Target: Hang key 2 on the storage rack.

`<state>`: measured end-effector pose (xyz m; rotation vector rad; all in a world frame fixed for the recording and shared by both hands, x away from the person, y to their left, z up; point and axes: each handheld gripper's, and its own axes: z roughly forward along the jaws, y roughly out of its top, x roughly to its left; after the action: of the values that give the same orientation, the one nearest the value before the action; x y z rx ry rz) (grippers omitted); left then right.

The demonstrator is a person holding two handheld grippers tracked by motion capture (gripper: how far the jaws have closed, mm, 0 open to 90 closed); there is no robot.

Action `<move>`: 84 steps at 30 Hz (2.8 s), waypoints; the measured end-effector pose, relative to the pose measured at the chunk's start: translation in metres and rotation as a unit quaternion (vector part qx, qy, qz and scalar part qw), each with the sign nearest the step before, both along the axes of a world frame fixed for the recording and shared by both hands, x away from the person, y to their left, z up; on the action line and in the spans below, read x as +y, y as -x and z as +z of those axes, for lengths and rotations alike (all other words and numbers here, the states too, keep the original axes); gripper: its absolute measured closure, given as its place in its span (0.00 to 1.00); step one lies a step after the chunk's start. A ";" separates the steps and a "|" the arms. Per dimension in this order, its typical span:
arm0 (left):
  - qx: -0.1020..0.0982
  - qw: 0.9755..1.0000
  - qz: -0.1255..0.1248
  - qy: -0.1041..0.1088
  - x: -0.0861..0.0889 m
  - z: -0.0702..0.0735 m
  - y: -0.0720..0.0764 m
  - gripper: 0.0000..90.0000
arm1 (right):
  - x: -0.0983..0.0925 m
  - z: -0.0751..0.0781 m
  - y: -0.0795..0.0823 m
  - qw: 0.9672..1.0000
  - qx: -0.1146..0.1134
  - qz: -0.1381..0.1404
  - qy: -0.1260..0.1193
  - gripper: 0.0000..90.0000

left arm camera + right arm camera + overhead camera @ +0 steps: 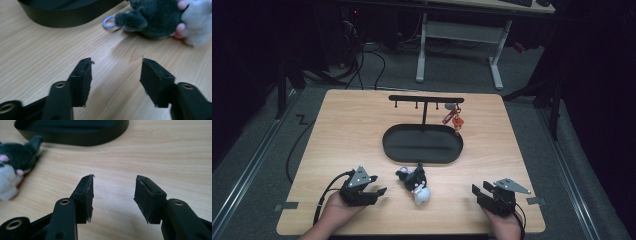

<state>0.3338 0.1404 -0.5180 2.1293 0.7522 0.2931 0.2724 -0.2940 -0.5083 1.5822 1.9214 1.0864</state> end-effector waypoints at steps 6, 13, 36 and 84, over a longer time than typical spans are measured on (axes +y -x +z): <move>-0.005 1.000 0.015 -0.003 -0.022 0.001 -0.002 0.86 | 0.006 0.000 -0.001 1.000 -0.004 0.014 0.004 0.71; 0.012 1.000 0.018 -0.012 -0.058 -0.009 -0.008 1.00 | 0.002 0.010 -0.001 1.000 -0.020 0.011 0.011 0.99; 0.005 0.998 -0.062 -0.014 -0.142 -0.002 0.008 0.83 | -0.014 0.002 -0.001 1.000 -0.012 0.004 -0.006 0.89; -0.046 0.998 0.036 -0.002 0.027 -0.001 -0.006 0.40 | 0.030 0.007 -0.018 0.981 0.108 0.010 0.161 0.73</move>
<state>0.3399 0.1676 -0.5188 2.0811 0.7759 0.4278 0.2907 -0.2638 -0.5015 1.5480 2.1279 0.5878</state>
